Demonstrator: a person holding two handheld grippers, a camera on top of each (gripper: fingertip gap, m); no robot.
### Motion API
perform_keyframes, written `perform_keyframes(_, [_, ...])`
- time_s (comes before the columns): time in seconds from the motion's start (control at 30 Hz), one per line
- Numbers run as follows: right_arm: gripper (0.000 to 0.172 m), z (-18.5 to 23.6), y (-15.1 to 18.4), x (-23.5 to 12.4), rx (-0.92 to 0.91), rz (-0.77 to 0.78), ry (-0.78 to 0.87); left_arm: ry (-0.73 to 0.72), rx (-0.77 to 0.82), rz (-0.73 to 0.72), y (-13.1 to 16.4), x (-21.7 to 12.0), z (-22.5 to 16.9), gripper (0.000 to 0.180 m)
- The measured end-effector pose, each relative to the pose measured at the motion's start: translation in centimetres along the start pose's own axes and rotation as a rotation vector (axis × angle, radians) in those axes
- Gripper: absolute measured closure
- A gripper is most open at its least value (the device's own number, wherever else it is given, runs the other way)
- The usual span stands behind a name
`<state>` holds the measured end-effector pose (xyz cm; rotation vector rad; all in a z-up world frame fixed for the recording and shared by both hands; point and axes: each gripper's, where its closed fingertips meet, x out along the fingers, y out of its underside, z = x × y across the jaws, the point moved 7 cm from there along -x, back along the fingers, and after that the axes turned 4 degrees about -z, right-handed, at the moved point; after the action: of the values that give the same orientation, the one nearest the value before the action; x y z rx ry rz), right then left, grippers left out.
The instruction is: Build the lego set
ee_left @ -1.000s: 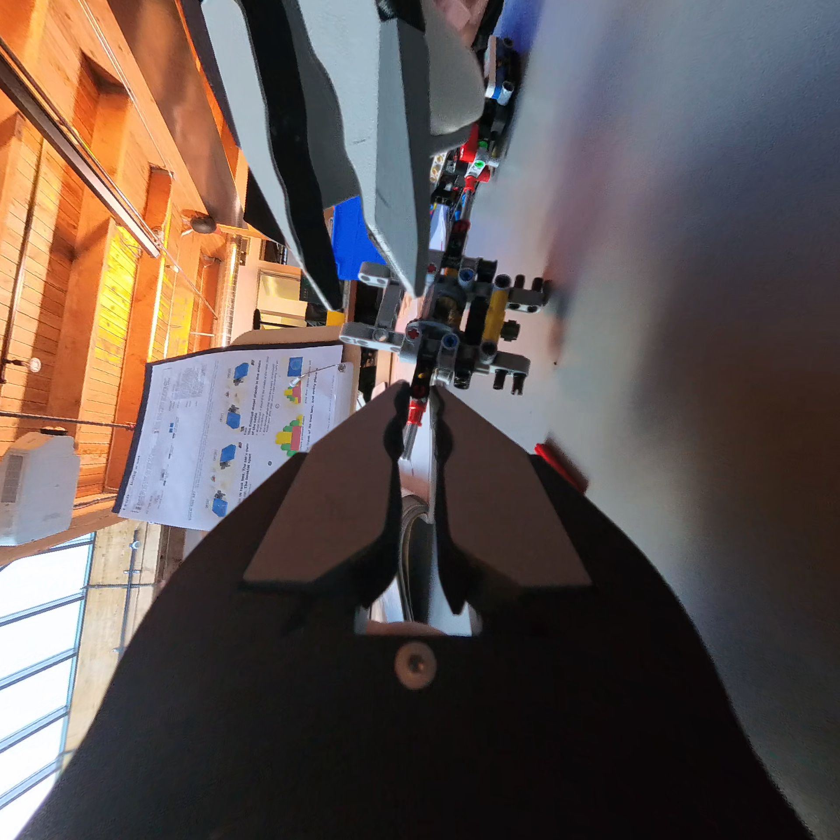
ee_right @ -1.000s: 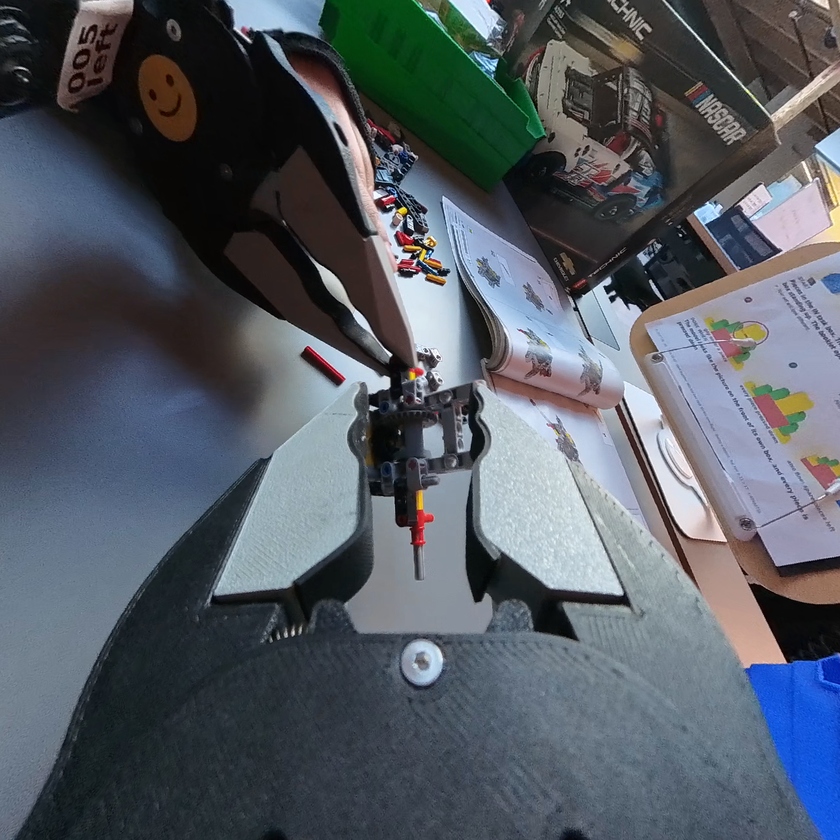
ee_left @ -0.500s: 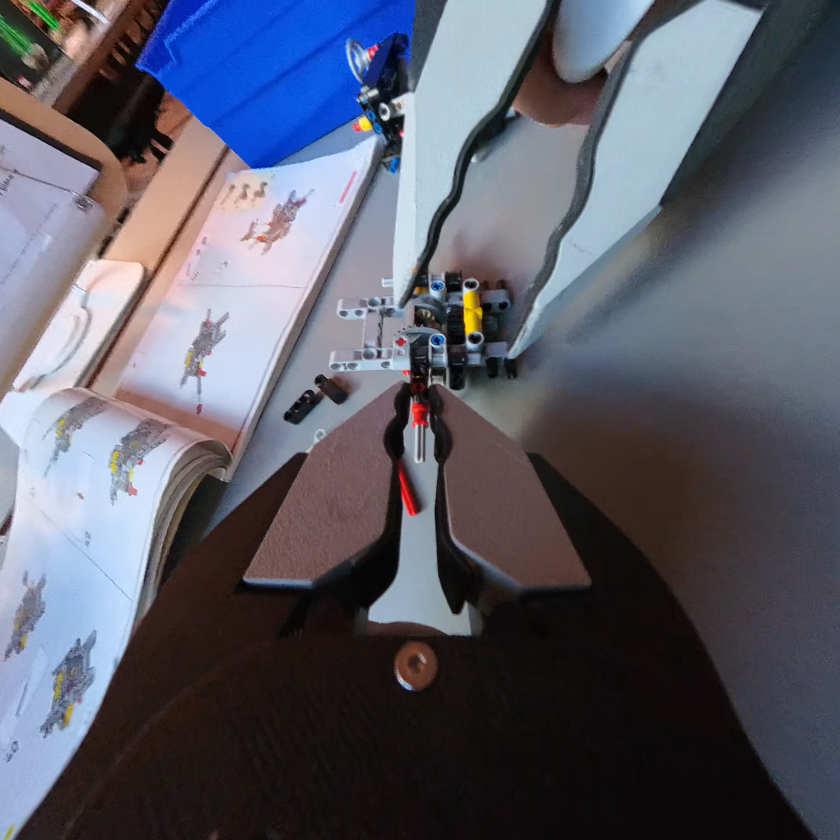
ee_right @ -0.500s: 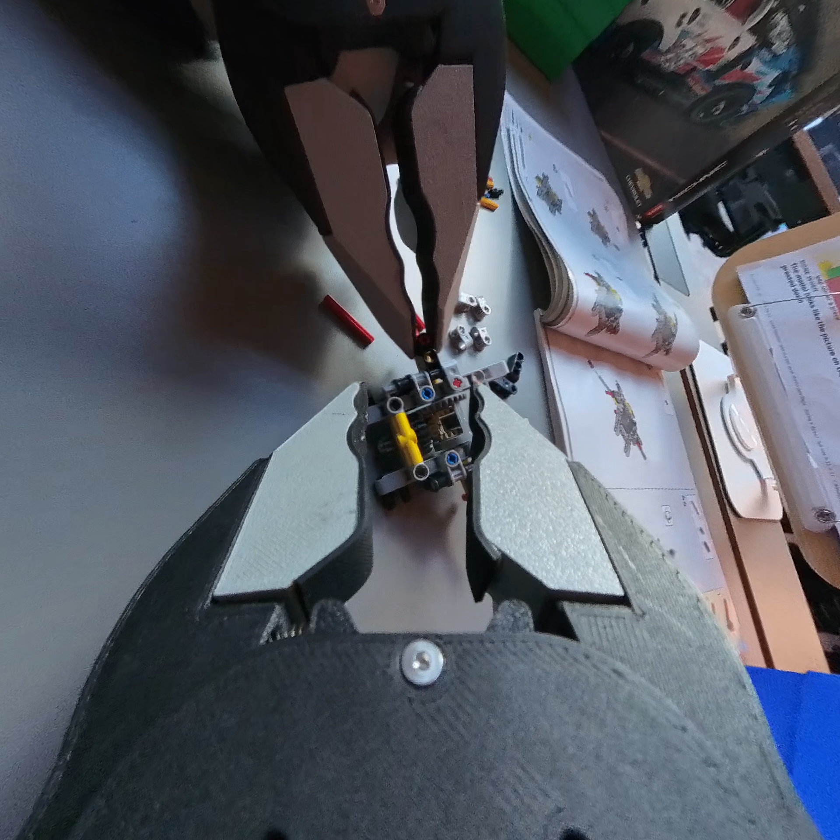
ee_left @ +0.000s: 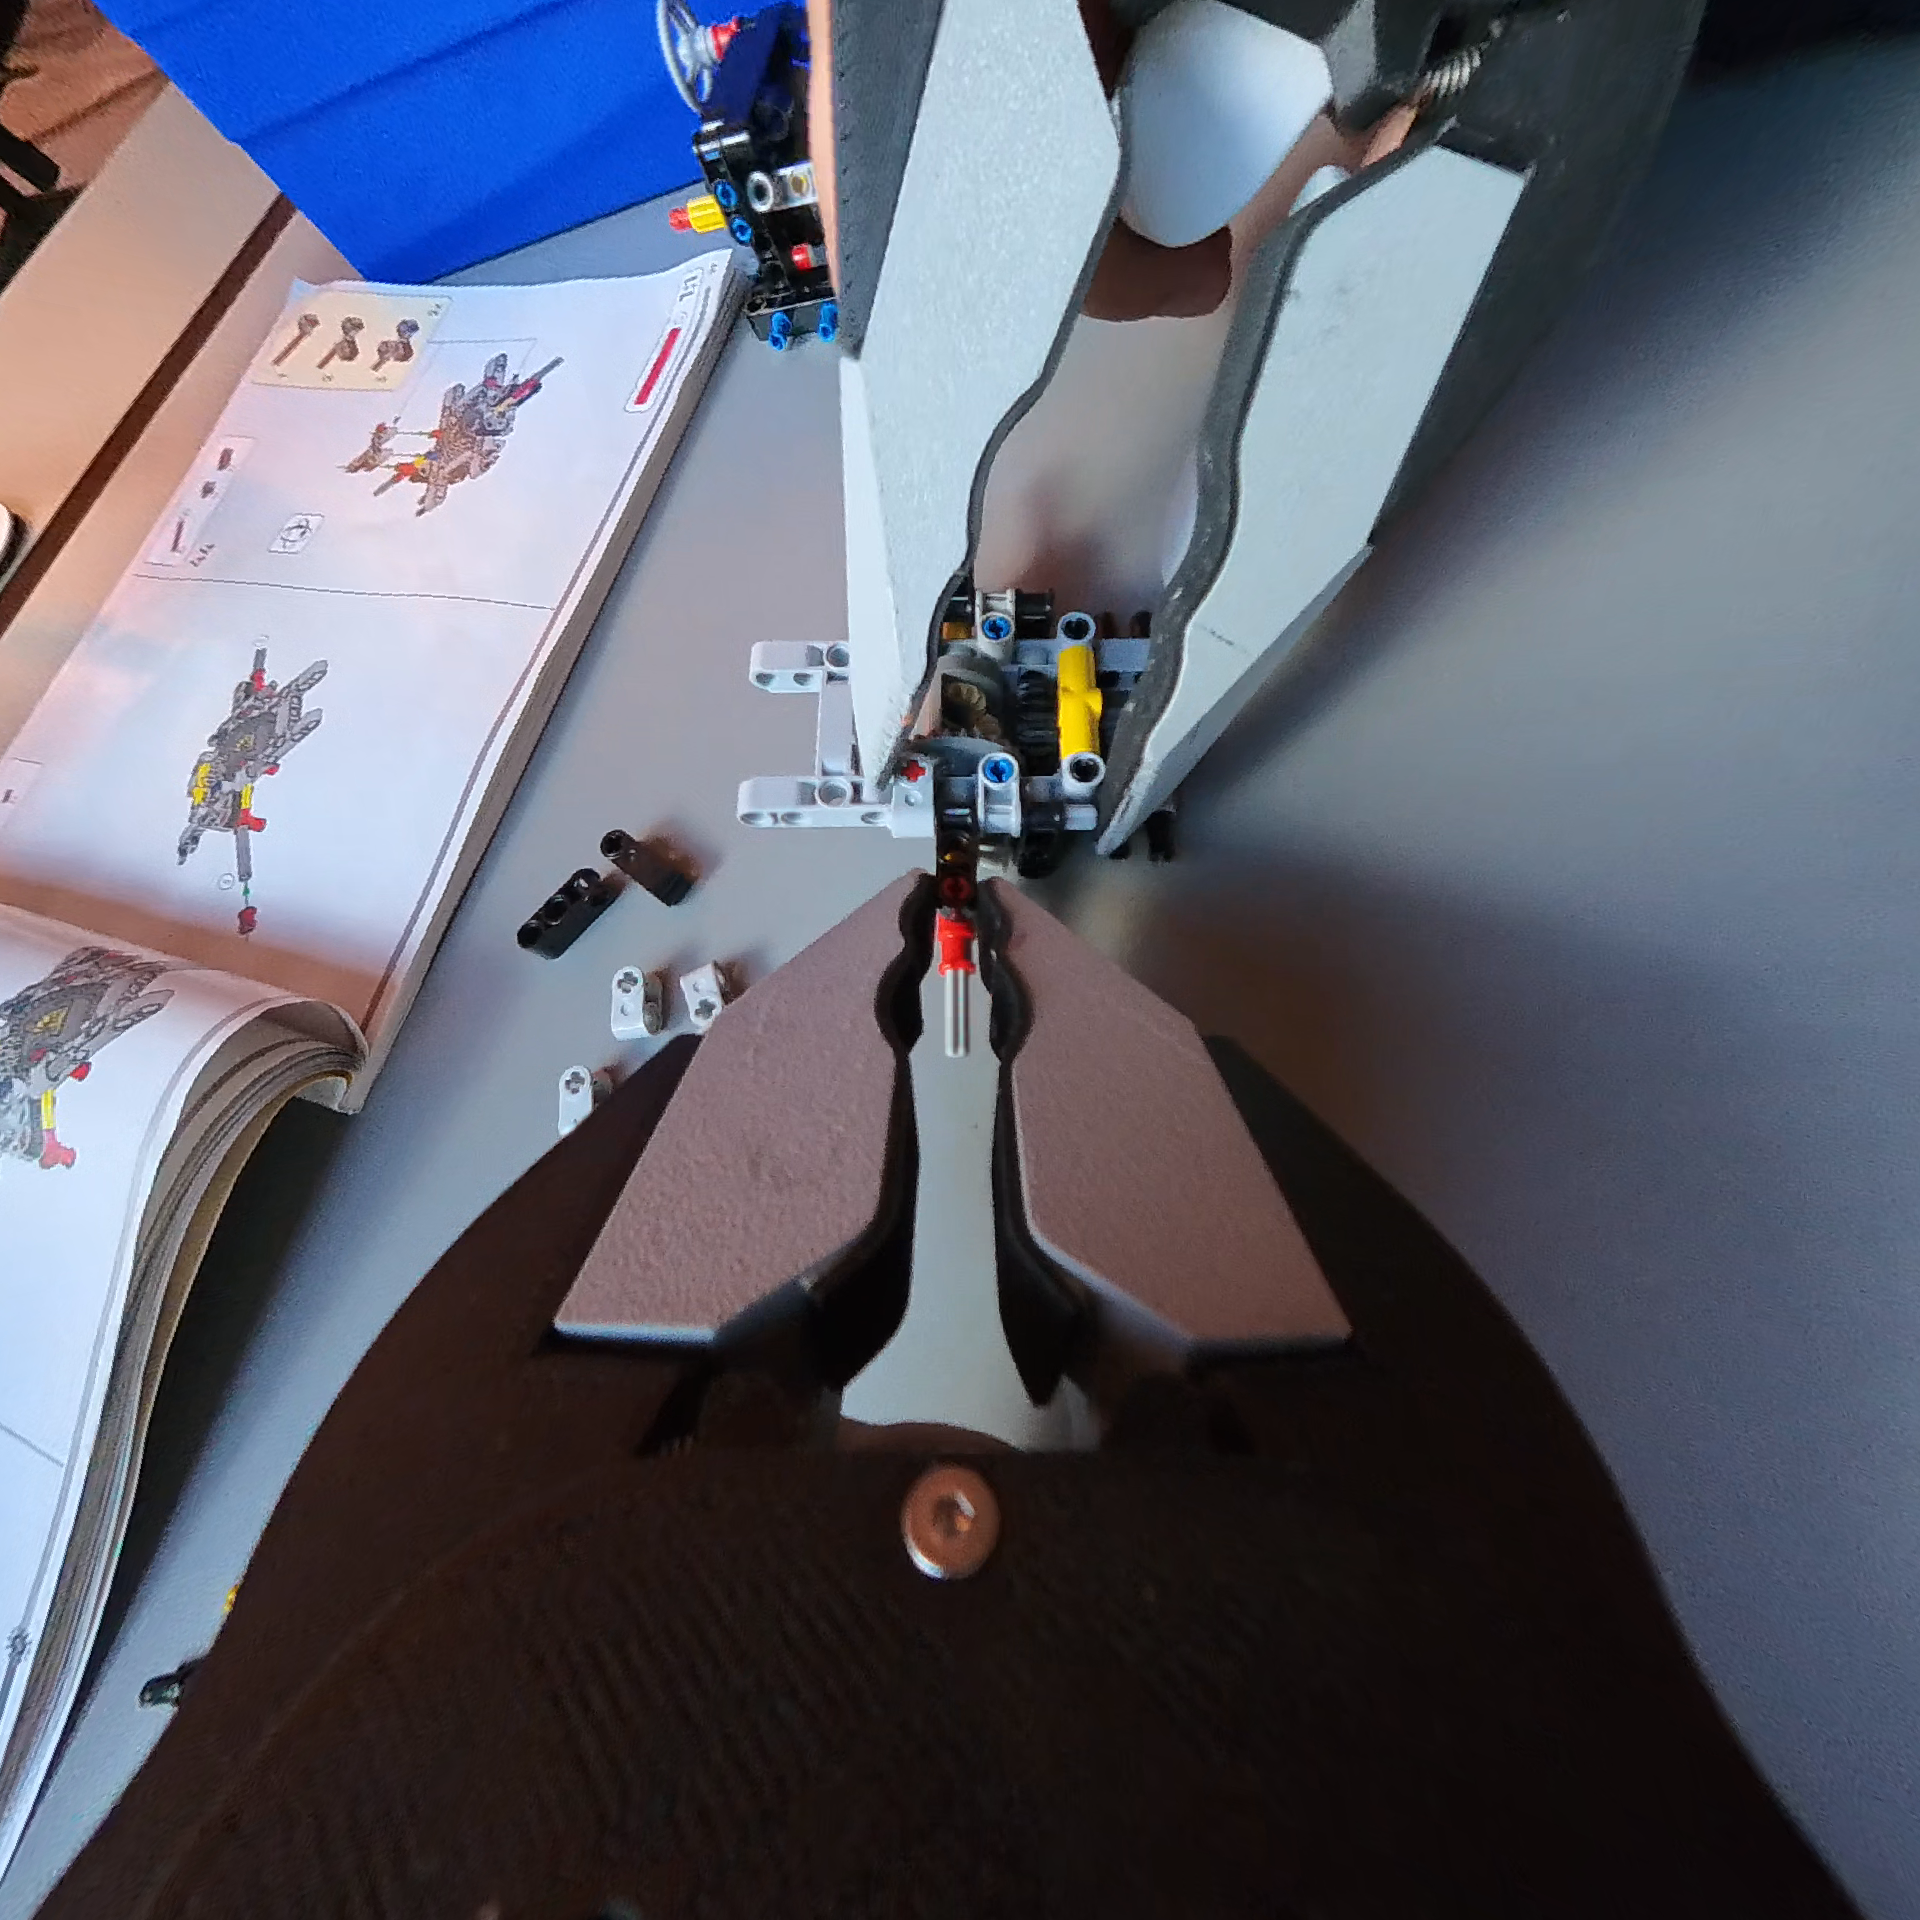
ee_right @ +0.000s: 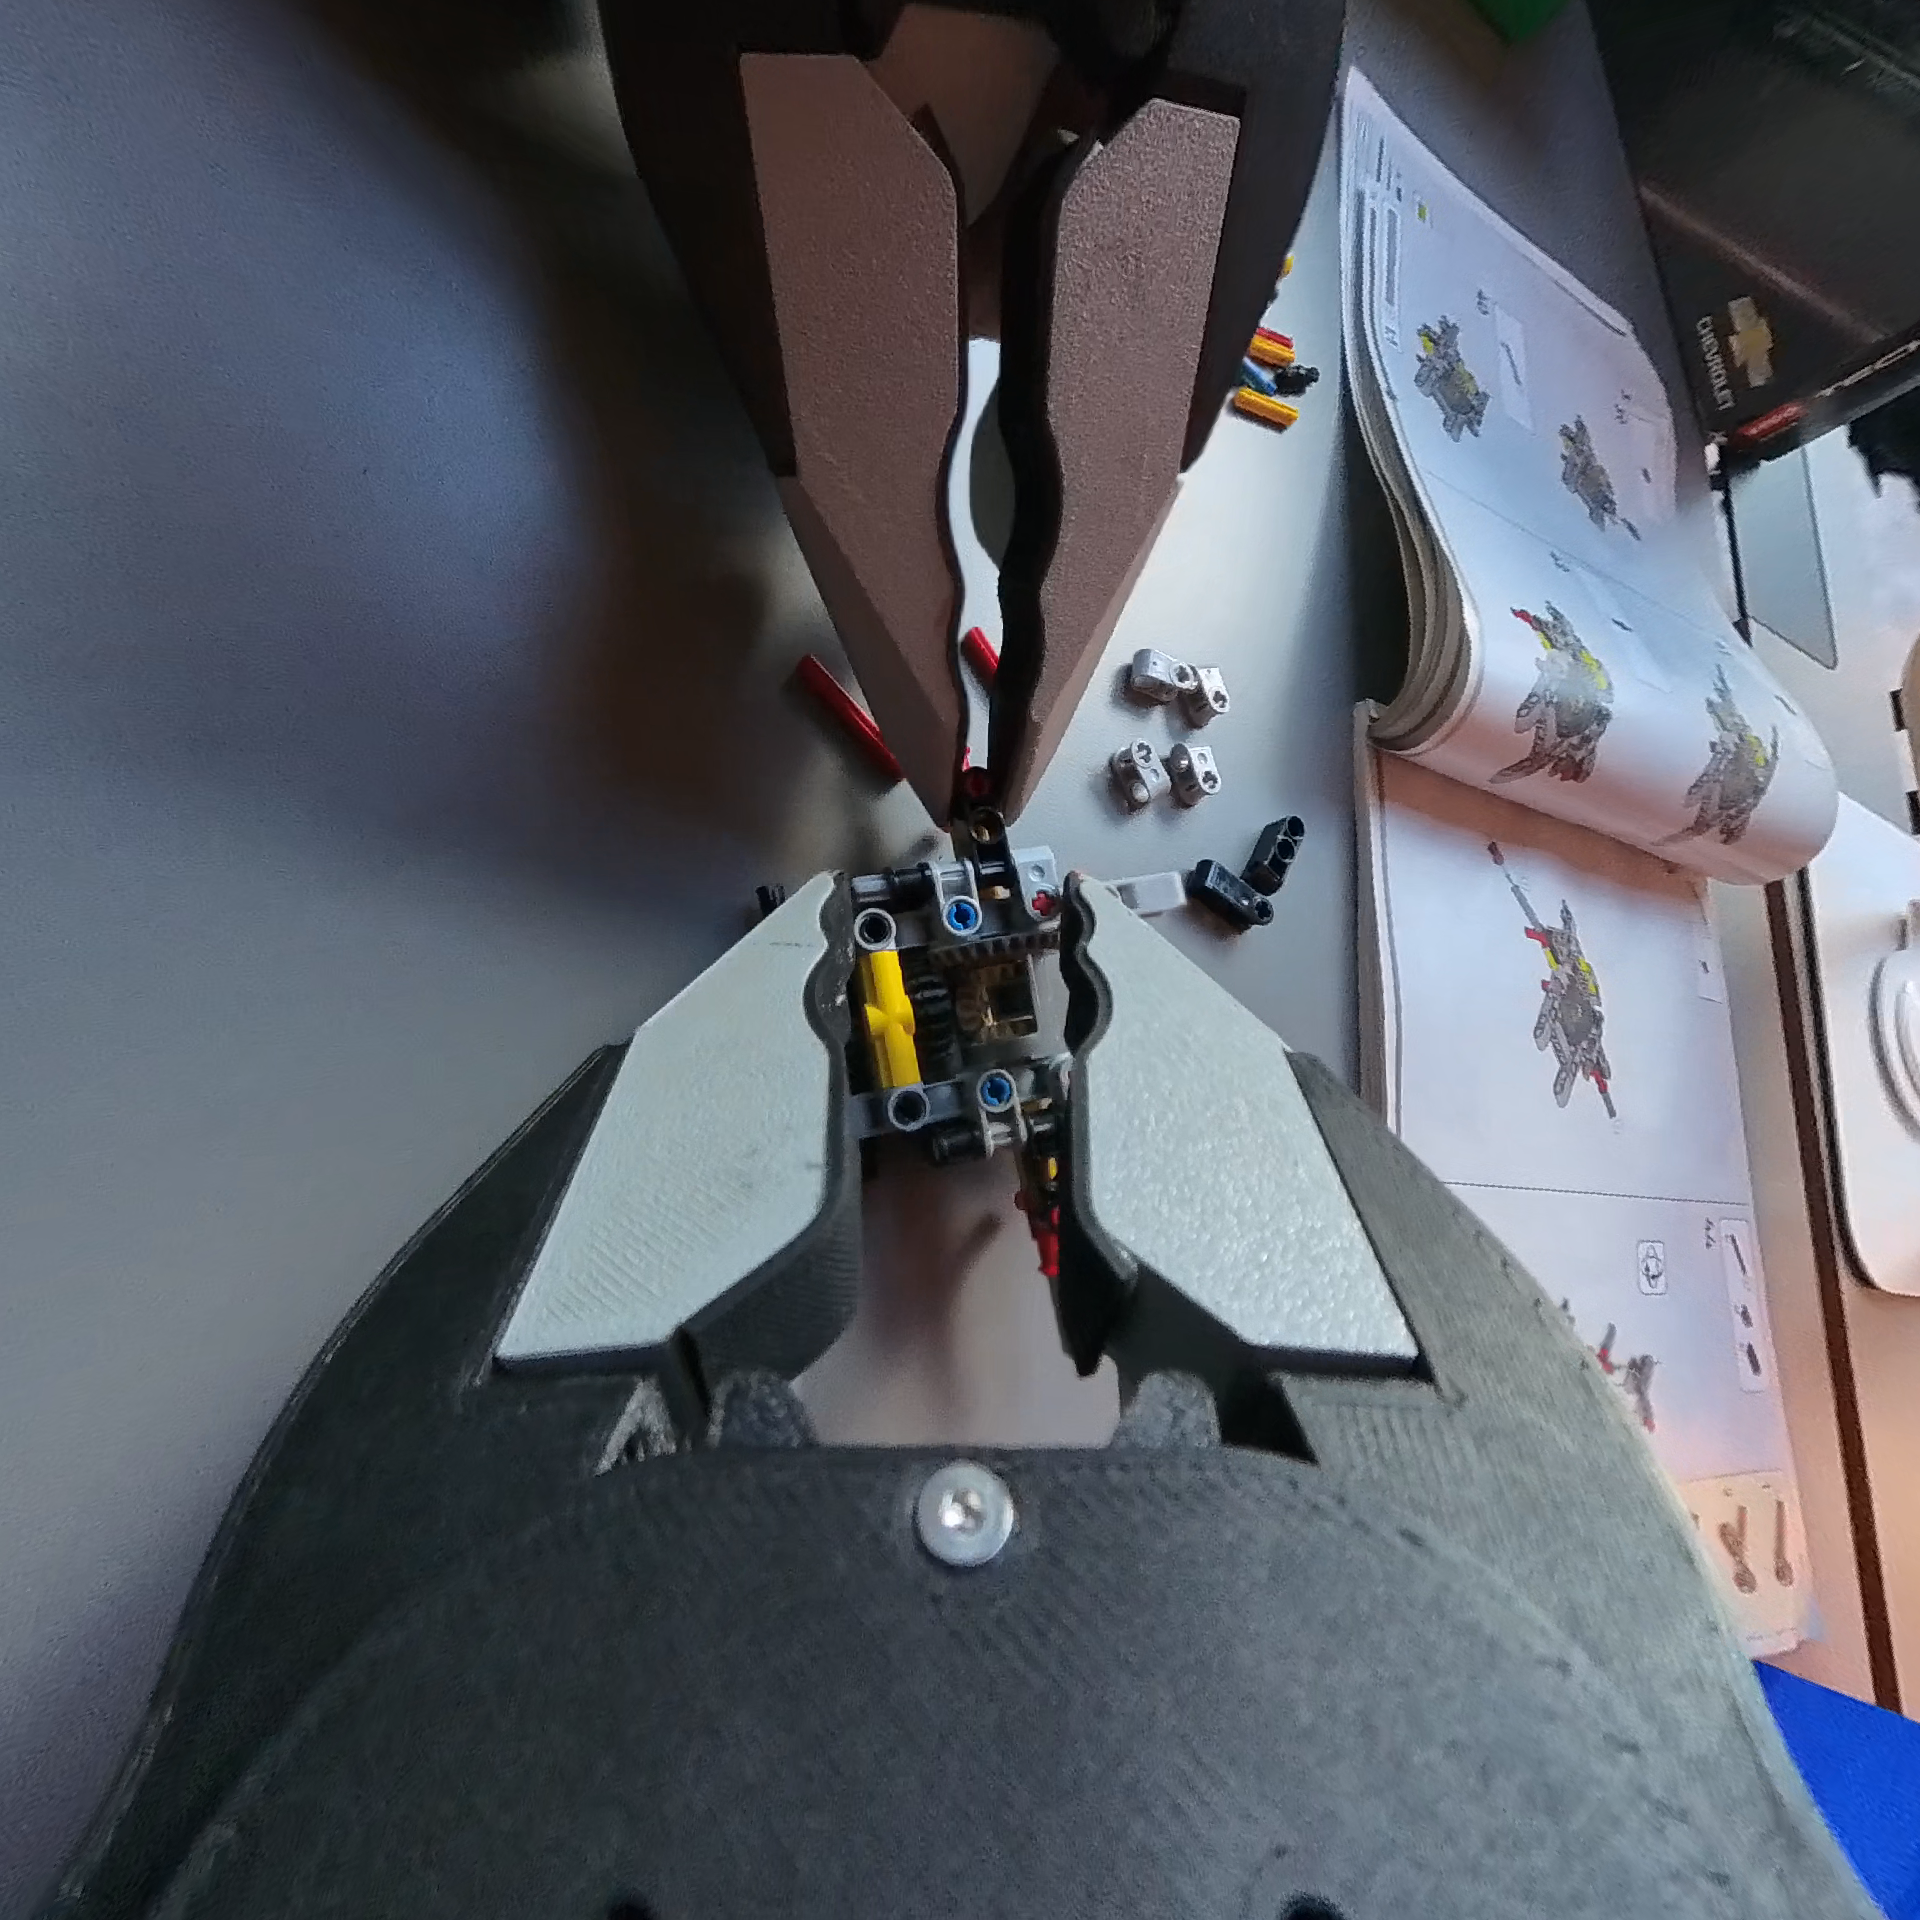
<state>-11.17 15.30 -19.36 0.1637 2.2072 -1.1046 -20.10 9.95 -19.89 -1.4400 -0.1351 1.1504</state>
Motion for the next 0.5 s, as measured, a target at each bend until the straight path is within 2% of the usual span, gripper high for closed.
perform_keyframes(0.37, [0.135, -0.69, 0.00, 0.18, 0.045, 0.006, -0.098, 0.012, -0.002, 0.014, 0.19, 0.02, 0.04, 0.175])
perform_keyframes(0.43, [0.135, -0.90, 0.09, 0.30, 0.064, -0.011, -0.112, 0.003, 0.011, 0.026, 0.24, 0.14, -0.04, 0.160])
perform_keyframes(0.5, [0.135, -0.91, 0.18, 0.30, 0.065, -0.027, -0.112, -0.001, 0.008, 0.028, 0.25, 0.16, 0.01, 0.155])
